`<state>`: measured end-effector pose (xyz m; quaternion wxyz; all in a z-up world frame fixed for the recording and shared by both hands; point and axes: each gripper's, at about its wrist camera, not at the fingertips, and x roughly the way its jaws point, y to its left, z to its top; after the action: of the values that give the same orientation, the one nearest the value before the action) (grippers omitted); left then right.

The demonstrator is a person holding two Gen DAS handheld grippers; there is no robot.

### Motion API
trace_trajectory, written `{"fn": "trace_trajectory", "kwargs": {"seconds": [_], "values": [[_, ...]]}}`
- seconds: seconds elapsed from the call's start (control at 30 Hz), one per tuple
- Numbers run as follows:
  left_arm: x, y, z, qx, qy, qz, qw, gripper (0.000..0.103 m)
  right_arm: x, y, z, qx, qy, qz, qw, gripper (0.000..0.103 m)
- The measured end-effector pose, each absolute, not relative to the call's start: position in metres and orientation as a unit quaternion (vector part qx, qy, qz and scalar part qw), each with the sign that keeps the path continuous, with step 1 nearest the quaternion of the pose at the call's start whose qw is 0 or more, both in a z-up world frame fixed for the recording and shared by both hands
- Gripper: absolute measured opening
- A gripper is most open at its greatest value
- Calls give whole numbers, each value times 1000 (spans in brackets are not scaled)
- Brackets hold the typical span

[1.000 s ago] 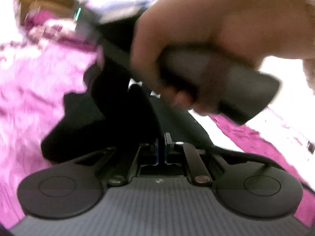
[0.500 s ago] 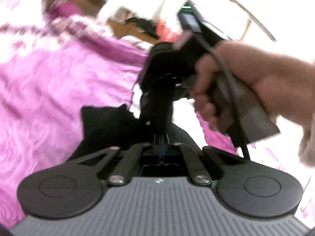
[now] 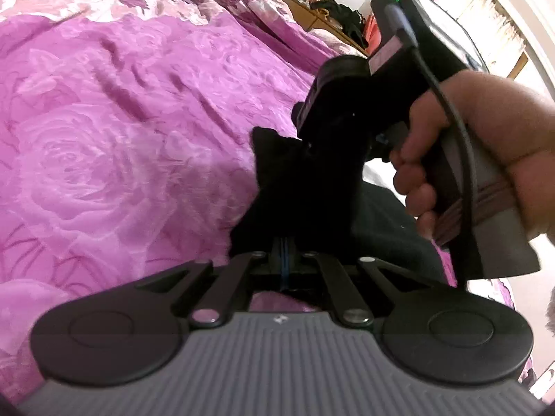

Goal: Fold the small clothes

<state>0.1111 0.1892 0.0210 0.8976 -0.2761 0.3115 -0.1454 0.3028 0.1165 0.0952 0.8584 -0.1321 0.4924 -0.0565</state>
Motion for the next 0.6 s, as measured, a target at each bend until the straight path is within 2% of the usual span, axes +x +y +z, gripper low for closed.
{"fn": "trace_trajectory", "kwargs": {"seconds": [0.2,0.27,0.3,0.33,0.4,0.43,0.47,0.53,0.6], "values": [[99,194,15,-268,327,-146,894,1,299,124,82,-143,487,-67,859,24],[95,198,15,-271,325,-141,895,1,294,127,82,-149,487,-51,859,45],[92,203,17,-279,317,-127,897,2,291,125,85,-139,488,-31,861,71],[89,207,18,-289,311,-112,898,2,284,118,91,-111,486,1,867,92],[91,218,21,-317,311,-91,891,13,261,92,109,-37,462,39,885,98],[95,224,22,-336,316,-88,883,35,247,79,119,-22,447,36,894,98],[100,228,23,-357,318,-89,874,52,230,65,128,-21,427,37,903,98],[107,234,25,-393,311,-87,861,55,190,35,138,-40,371,14,928,100],[123,235,25,-428,303,-123,843,67,157,5,127,-65,341,-56,936,100]]}}
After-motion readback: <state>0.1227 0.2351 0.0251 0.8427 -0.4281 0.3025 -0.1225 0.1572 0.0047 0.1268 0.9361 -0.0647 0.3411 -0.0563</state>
